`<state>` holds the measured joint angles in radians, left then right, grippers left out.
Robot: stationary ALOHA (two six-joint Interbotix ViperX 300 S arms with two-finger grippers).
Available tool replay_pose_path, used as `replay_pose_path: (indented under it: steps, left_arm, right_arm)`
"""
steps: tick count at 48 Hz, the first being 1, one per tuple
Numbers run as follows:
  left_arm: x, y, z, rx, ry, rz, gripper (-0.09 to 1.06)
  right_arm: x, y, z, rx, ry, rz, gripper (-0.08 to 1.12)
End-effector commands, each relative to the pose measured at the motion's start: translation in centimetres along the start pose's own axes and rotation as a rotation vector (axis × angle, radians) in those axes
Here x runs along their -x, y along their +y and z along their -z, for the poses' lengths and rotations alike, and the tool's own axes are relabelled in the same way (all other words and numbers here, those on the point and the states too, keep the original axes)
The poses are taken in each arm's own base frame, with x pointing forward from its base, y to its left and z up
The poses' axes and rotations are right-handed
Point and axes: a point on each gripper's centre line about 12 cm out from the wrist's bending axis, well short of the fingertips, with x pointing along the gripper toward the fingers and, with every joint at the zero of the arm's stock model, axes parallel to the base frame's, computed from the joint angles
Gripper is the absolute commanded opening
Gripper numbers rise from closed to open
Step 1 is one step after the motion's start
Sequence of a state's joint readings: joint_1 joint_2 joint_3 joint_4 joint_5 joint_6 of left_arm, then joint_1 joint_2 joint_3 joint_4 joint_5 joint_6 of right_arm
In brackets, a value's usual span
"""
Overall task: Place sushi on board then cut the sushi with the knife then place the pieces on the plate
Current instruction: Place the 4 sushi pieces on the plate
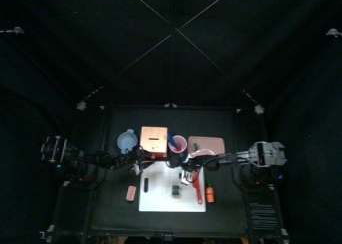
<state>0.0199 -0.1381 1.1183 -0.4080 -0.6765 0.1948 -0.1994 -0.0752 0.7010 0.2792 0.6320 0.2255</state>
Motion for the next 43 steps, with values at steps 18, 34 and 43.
replay_pose_path:
  steps: [18,34,43]
  left_arm:
    - [-0.2,0.1,-1.0,-0.027,-0.034,0.013,0.86]
    - [-0.1,-0.2,-1.0,-0.038,-0.037,0.025,0.86]
    - [-0.1,-0.2,-0.9,-0.039,-0.034,0.027,0.86]
  right_arm:
    - [4.9,-11.2,-0.4,-0.549,-0.347,0.315,0.57]
    - [1.6,-11.7,-3.0,-0.563,-0.297,0.355,0.69]
    - [1.6,-11.1,-2.1,-0.633,-0.267,0.323,0.77]
